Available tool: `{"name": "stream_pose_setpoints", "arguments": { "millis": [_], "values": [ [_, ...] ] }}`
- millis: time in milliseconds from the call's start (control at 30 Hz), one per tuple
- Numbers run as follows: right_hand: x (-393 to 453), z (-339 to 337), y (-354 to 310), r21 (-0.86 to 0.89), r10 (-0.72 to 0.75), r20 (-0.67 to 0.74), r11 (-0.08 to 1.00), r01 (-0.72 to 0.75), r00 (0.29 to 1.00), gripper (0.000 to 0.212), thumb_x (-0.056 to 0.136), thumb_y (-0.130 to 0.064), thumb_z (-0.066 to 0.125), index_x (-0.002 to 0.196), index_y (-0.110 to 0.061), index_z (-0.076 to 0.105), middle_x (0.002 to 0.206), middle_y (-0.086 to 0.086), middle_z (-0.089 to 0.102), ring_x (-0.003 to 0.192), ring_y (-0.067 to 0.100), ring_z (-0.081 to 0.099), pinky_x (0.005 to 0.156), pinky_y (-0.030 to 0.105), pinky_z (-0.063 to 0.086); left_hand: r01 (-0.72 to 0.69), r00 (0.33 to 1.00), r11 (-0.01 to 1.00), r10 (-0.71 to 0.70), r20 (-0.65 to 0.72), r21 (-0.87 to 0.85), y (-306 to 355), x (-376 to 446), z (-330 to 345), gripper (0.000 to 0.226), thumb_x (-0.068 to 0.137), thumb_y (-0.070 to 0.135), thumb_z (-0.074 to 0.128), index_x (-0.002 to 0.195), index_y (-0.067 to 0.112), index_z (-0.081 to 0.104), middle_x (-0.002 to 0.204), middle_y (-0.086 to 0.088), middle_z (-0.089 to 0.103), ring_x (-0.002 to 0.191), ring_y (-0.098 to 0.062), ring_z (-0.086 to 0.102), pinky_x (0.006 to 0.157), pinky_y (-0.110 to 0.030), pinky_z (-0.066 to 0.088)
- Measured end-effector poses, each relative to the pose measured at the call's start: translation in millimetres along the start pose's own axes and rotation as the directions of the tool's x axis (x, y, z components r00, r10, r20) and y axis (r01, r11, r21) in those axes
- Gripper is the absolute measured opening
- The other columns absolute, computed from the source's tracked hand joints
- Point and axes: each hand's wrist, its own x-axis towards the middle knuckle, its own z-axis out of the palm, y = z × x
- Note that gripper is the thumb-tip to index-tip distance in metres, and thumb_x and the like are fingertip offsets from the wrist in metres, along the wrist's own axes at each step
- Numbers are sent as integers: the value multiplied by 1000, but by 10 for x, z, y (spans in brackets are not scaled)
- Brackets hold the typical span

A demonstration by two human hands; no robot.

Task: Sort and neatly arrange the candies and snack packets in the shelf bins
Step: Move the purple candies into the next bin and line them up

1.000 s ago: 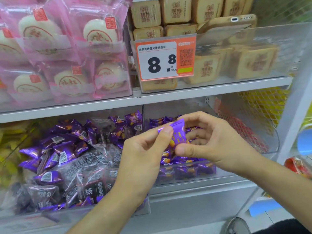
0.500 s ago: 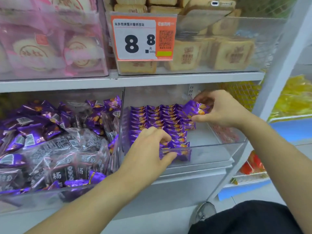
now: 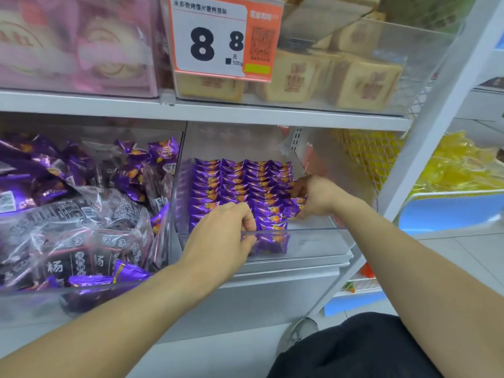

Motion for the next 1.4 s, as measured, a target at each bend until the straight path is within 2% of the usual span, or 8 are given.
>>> {"name": "stream_pose_setpoints", "arguments": {
  "millis": [133, 333, 533, 700, 933, 1100, 1333, 1400],
  "values": [
    [46, 33, -2, 26, 23, -17, 999, -23, 1000, 51, 64, -13, 88, 112, -10, 72, 109, 4, 70, 95, 19, 65, 79, 28, 52, 0, 1000, 1000, 0, -4, 11, 0, -8, -1, 19, 82, 22, 73, 80, 29, 55, 82, 13, 55, 81, -11, 51, 75, -35, 48],
    [25, 52, -11, 48, 43, -62, 998, -40, 997, 51, 64, -10, 87, 112, -8, 72, 108, 7, 72, 95, 22, 67, 82, 36, 57, 0, 1000, 1000, 0, 1, 16, 1, -6, -13, 17, 83, 24, 72, 83, 29, 56, 82, 15, 53, 81, -9, 51, 74, -33, 48],
    [0, 56, 28, 42, 104, -75, 994, -101, 992, 58, 60, -26, 91, 111, -10, 68, 103, 6, 69, 88, 22, 65, 78, 34, 57, 7, 1000, 1000, -7, 2, 22, 0, -5, -13, 17, 83, 25, 72, 82, 30, 56, 82, 15, 53, 82, -9, 52, 71, -30, 45],
    [-17, 69, 20, 51, 140, -80, 989, -136, 987, 51, 63, -26, 90, 104, -6, 68, 100, 10, 69, 88, 26, 65, 80, 39, 57, 15, 1000, 999, -16, 11, 35, 0, 8, -10, 17, 83, 26, 72, 82, 30, 56, 82, 16, 53, 81, -8, 51, 68, -28, 41],
    [-38, 33, 64, 200, 201, -76, 963, -182, 977, 62, 53, -27, 97, 105, -11, 66, 99, 5, 69, 89, 22, 67, 81, 38, 59, 13, 1000, 999, -14, 13, 32, -2, 2, -20, 18, 83, 26, 73, 83, 31, 56, 81, 17, 52, 80, -6, 51, 66, -25, 36],
    [-75, 42, 91, 215, 198, -97, 961, -174, 975, 53, 55, -24, 96, 100, -12, 71, 97, 4, 70, 89, 21, 67, 81, 35, 58, 9, 1000, 999, -10, 6, 34, -17, 12, 4, 19, 82, 26, 73, 81, 31, 55, 81, 17, 53, 81, -7, 52, 68, -28, 41],
    [-70, 41, 100, 233, 199, -98, 957, -172, 975, 55, 54, -27, 96, 100, -13, 70, 97, 3, 70, 89, 20, 68, 81, 37, 59, 3, 1000, 1000, -3, 4, 29, -15, 15, -3, 19, 82, 26, 73, 81, 31, 55, 81, 17, 53, 79, -7, 52, 66, -27, 39],
    [-82, 19, 125, 242, 182, -124, 959, -148, 975, 47, 58, -27, 95, 97, -14, 72, 96, 3, 71, 88, 20, 68, 78, 33, 58, 2, 1000, 1000, -2, 0, 27, -19, 14, -1, 19, 81, 26, 73, 80, 32, 55, 81, 16, 54, 79, -6, 51, 66, -26, 39]
  ]
}}
